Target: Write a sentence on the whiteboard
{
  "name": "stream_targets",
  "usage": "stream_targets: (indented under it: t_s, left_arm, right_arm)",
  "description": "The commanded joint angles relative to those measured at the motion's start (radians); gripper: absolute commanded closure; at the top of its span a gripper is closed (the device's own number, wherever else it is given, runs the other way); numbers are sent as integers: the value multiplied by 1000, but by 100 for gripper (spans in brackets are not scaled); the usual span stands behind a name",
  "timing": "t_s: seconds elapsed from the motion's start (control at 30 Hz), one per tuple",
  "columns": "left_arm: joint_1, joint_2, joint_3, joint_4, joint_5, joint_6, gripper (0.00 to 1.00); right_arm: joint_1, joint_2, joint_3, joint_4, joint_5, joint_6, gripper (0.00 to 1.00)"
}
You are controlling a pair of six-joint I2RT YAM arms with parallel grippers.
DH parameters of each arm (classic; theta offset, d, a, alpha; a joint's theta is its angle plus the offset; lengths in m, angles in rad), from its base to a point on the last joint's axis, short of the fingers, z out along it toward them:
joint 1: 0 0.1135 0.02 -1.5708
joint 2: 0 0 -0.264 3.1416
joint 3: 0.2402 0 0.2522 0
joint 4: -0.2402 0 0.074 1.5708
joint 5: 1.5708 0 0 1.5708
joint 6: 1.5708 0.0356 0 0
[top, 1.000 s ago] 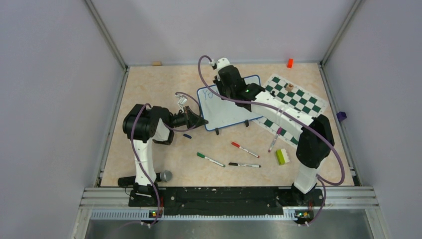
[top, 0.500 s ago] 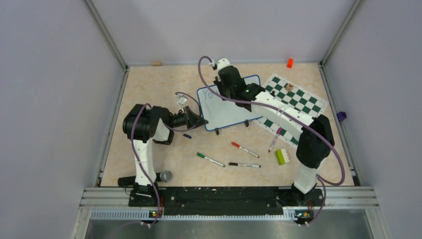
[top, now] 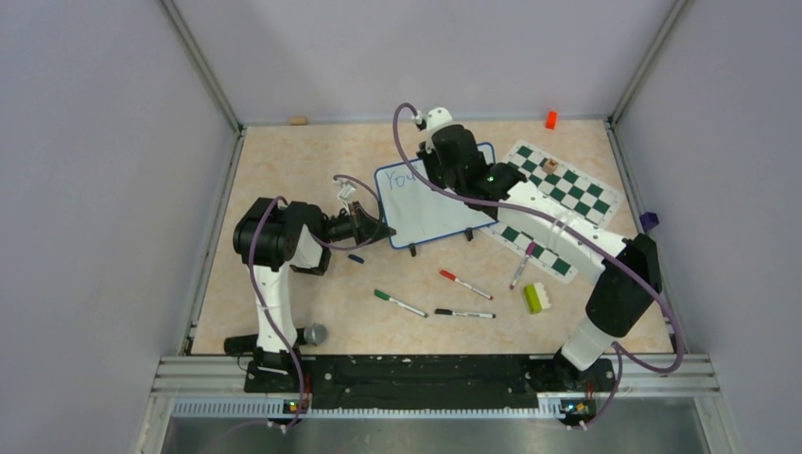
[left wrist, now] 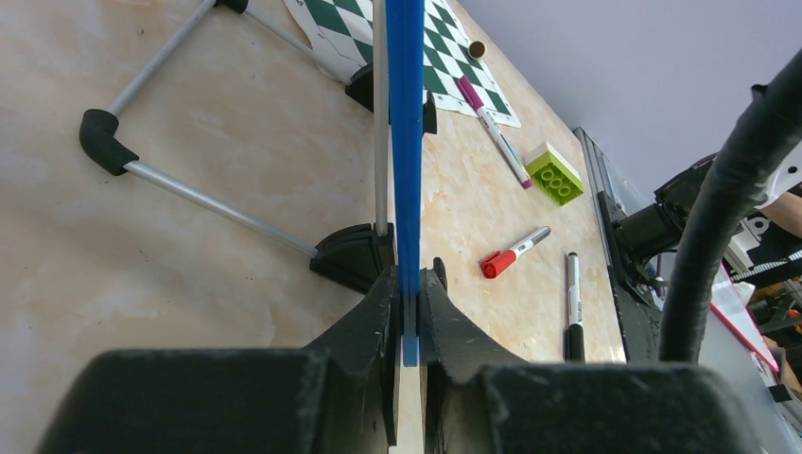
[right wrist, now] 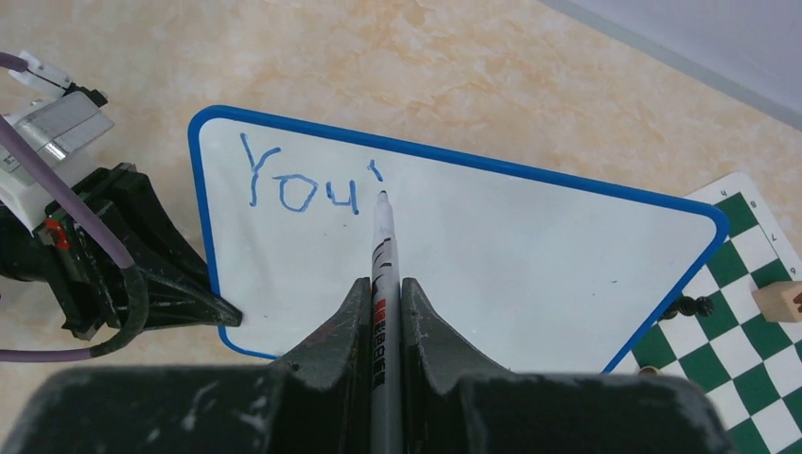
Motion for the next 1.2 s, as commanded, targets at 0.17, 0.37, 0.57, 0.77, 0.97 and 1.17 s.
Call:
stream_targets:
  t_s: [0.17, 0.37, 0.57, 0.77, 0.97, 1.17]
  left_arm:
    - [-13, -31, -12, 74, 59, 20, 94]
    - [-13, -31, -12, 74, 59, 18, 94]
    - [-13, -33, -12, 74, 60, 19, 94]
    - [-13, -33, -12, 74, 60, 18, 94]
    - [-13, -31, -11, 74, 59, 17, 94]
    - [-13, -32, -13, 74, 61, 19, 94]
  right_arm:
    - [-15, -11, -14, 57, -1, 5, 100]
    - [-16, 19, -11, 79, 5, 2, 100]
    - [-16, 41, 2, 84, 17, -4, 100]
    - [-16, 73, 23, 71, 35, -7, 100]
    - [-16, 91, 24, 70, 51, -6, 100]
    - [-16, 94, 14, 61, 53, -5, 100]
